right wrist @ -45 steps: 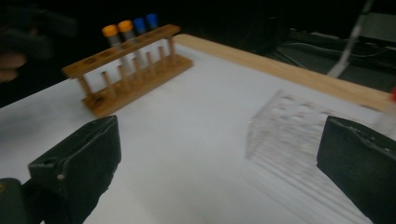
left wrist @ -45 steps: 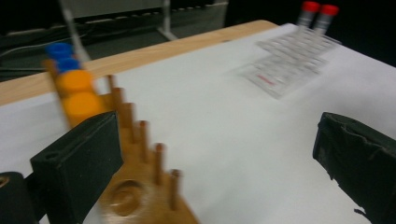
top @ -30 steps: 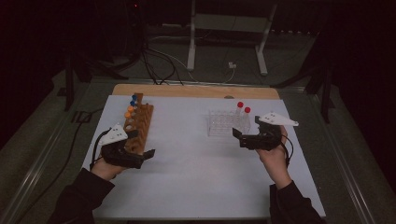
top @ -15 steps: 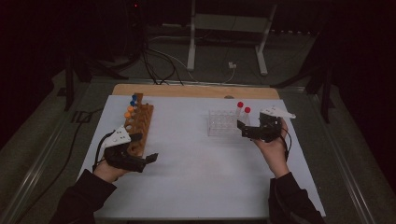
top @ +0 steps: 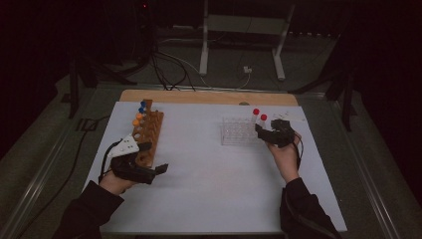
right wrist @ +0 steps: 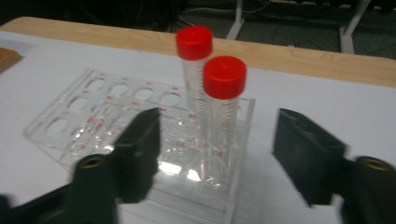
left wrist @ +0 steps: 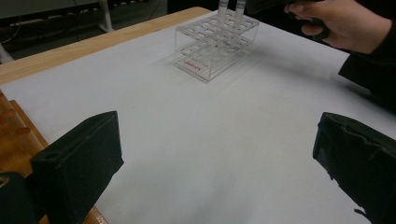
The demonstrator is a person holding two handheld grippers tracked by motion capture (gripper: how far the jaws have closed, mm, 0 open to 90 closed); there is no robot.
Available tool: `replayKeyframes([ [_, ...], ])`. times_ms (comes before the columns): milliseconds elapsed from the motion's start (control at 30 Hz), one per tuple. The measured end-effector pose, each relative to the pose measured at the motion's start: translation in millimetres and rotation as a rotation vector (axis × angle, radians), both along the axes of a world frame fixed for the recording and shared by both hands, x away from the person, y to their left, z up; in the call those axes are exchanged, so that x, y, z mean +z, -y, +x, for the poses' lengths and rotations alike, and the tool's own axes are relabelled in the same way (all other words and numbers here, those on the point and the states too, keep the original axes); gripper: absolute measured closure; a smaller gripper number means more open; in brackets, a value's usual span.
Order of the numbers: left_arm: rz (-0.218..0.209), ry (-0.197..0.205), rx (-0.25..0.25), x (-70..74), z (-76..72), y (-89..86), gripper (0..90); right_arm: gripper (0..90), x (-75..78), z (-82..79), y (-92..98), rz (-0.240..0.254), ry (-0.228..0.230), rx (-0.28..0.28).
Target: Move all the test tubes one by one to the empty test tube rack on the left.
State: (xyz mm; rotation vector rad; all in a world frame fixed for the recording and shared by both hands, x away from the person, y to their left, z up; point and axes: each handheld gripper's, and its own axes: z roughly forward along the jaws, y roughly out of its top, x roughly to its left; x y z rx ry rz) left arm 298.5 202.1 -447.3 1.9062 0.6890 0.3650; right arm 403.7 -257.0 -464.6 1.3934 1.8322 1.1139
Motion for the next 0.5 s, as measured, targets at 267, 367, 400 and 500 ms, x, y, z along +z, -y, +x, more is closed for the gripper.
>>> replayKeyframes([
  [267,0.004,0.003,-0.001,0.6,-0.6,-0.5,2.2,56.2,-5.0,10.6,1.8,-0.011,-0.028,-0.004],
  [367,0.003,0.002,0.001,0.3,-0.3,-0.9,2.2,62.5,-5.5,12.7,1.1,-0.008,-0.035,-0.006],
  [400,0.001,-0.001,-0.001,0.2,-0.1,-1.2,2.2,63.4,-5.7,13.3,1.1,-0.009,-0.034,-0.005],
  [500,0.004,-0.001,-0.003,0.3,-0.2,-1.9,2.2,67.8,-5.5,14.2,1.1,-0.006,-0.029,-0.005],
])
